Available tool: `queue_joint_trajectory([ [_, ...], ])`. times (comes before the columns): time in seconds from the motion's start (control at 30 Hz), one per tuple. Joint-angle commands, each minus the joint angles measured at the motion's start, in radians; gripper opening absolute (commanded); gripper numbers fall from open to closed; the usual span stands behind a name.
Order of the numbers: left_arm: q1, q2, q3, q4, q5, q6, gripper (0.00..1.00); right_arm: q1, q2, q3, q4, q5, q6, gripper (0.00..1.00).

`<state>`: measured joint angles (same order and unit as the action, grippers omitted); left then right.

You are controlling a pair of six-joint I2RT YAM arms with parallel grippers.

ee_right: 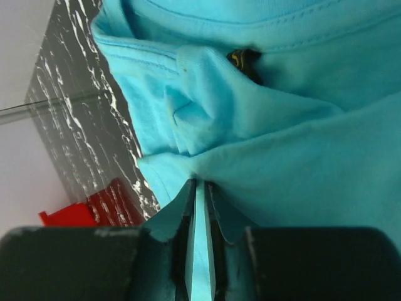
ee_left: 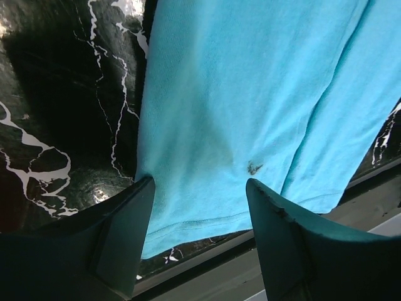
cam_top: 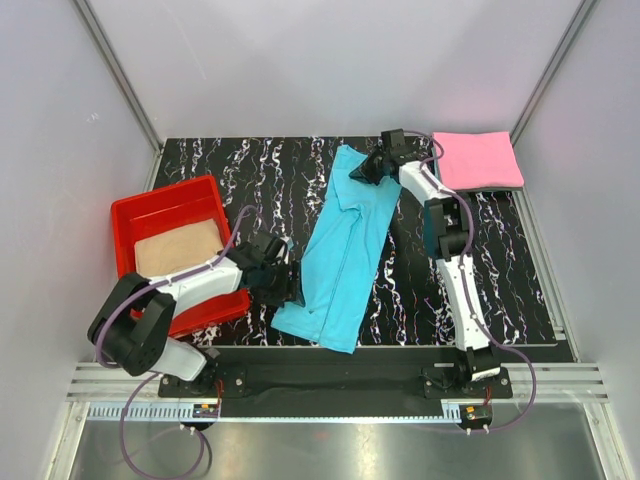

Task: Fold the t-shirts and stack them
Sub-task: Fold the tshirt

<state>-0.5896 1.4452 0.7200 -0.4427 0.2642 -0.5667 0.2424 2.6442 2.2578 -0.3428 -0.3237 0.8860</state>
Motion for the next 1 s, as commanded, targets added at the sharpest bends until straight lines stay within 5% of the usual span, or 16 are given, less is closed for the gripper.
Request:
queue_joint_trajectory([
  [0.0,-0.004,-0.015,-0.080,0.013,-0.014,-0.042,0.67,0.023,0.098,0.202,-0.111,0.063,0.014,0.17],
  [0.27,-0.016,-0.048,-0.171,0.085,0.030,-0.162,0.67,0.023,0.264,0.387,-0.088,0.098,0.067,0.19],
  [0.53,-0.065,-0.129,-0.162,0.061,0.041,-0.252,0.68,0.023,0.238,0.407,-0.007,0.057,0.012,0.22],
  [0.83,-0.044,-0.217,0.077,-0.160,-0.078,-0.110,0.74,0.020,-0.101,0.289,-0.088,0.061,-0.143,0.41],
  [0.97,-0.007,-0.192,0.081,-0.131,-0.027,-0.045,0.73,0.021,-0.354,0.078,-0.263,0.098,-0.177,0.48],
])
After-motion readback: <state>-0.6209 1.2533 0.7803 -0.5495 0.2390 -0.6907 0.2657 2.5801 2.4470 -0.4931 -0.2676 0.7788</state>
